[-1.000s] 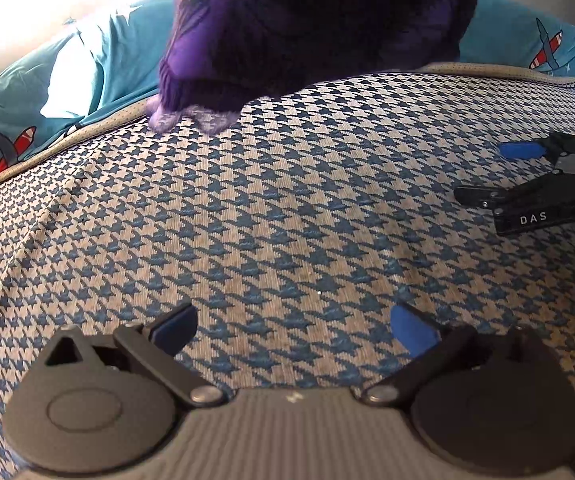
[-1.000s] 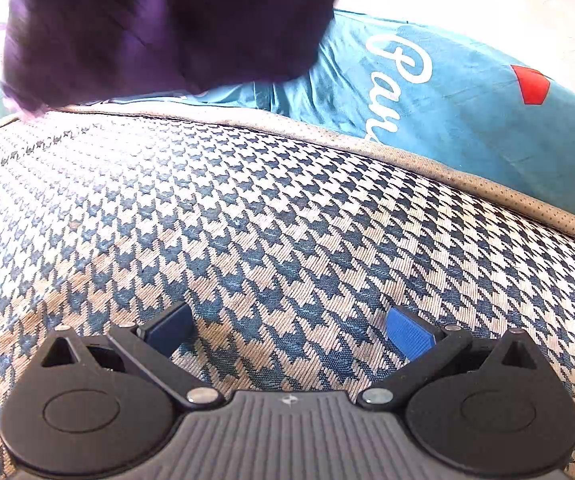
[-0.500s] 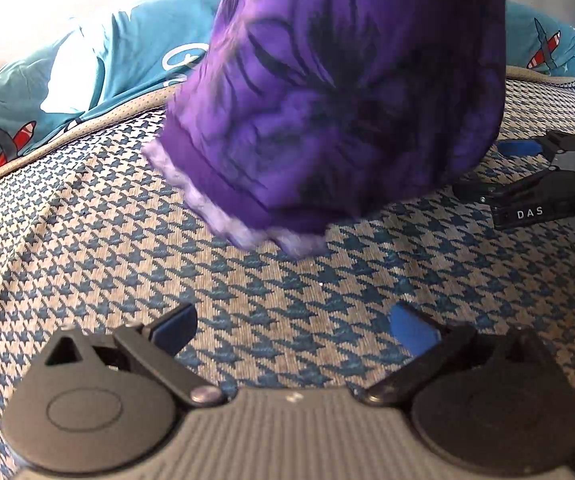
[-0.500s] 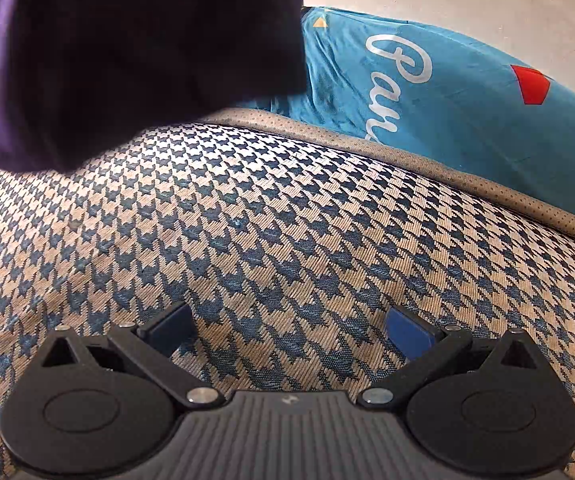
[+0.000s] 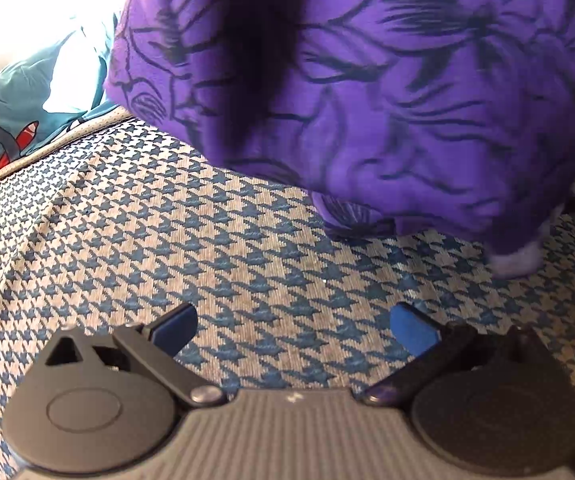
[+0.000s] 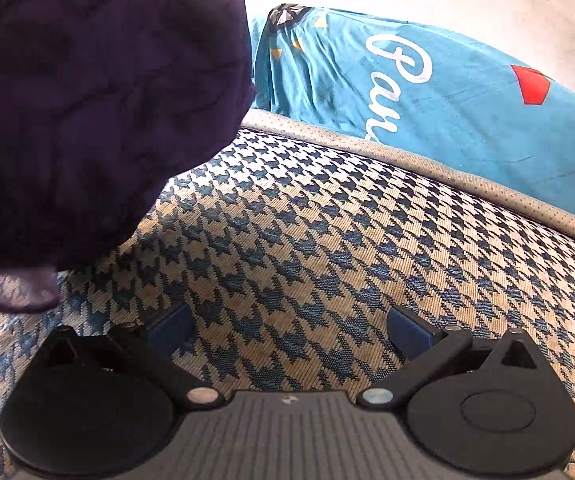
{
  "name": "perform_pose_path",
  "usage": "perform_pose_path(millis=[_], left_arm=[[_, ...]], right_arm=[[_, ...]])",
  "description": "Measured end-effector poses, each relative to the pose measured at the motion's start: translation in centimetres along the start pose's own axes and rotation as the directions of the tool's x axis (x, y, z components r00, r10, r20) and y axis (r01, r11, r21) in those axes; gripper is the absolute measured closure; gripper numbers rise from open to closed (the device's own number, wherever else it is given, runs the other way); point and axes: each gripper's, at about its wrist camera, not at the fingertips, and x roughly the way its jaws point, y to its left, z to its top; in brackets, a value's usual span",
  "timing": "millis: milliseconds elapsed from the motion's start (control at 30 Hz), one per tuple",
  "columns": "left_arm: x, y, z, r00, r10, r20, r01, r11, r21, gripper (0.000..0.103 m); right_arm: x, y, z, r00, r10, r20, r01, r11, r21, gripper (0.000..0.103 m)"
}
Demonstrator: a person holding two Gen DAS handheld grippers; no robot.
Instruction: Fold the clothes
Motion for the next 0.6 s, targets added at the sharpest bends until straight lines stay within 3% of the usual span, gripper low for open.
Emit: perform_pose_path(millis=[600], left_arm=[[0.6,1.3,0.6,1.0,-0.019,-0.013,0.019,1.0,-0.025,0.0]], right_arm=[[0.1,0.2,-0.5,1.0,-0.001,0.0,0.001,1.0,-0.001,0.0]])
